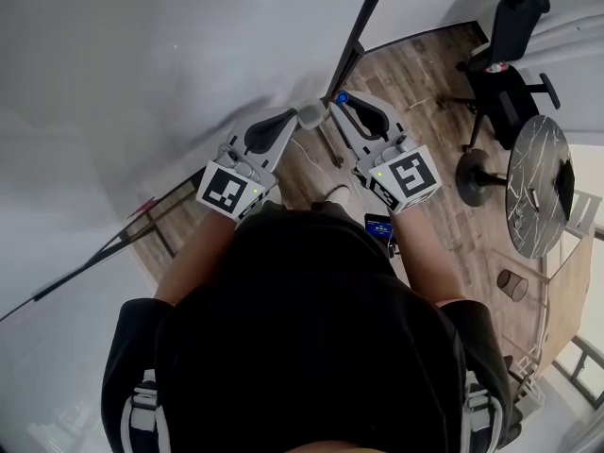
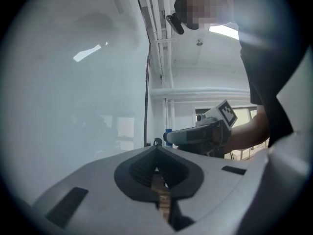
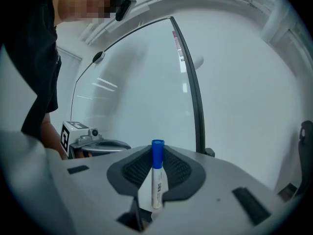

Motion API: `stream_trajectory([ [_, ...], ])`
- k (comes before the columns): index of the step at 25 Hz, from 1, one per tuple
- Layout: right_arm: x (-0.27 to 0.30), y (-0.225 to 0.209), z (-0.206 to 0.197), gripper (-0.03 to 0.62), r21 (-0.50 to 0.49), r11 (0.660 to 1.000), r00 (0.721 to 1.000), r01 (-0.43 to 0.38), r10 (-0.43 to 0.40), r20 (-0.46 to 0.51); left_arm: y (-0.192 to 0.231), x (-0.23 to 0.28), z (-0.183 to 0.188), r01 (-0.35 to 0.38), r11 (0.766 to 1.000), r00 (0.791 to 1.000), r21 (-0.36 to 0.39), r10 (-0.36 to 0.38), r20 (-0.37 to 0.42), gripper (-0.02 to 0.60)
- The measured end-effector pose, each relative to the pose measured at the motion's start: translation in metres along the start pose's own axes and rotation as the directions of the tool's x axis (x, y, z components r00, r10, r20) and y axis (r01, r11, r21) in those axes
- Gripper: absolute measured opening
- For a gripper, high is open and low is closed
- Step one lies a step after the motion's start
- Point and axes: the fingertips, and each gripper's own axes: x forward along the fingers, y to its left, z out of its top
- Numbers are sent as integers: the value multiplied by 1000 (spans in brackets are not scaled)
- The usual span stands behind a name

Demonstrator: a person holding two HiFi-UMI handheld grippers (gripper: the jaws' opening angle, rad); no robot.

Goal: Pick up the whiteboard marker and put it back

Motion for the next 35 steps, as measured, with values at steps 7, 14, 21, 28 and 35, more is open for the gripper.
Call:
stream_trajectory([
  [7, 21, -4, -23, 64, -16, 1000, 1000, 13, -13, -21, 3, 1, -17, 1, 1000, 1000, -20, -1, -1, 3],
  [14, 40, -6, -60, 64, -22, 1000, 998, 17, -18, -56, 2, -2, -28, -13, 1000, 1000, -20, 13, -10, 3],
  [21, 53, -15, -95, 64, -4, 999, 995, 32, -32, -100, 5, -7, -32, -27, 1000, 999, -14, 27, -24, 3],
  [28, 64, -17, -127, 64, 29, 999, 987, 36, -31, -159, 8, -6, -42, -43, 999, 999, -19, 42, -29, 3],
  [35, 76, -20, -157, 64, 32, 998, 977, 50, -42, -209, 7, -12, -49, -46, 998, 999, -32, 45, -27, 3],
])
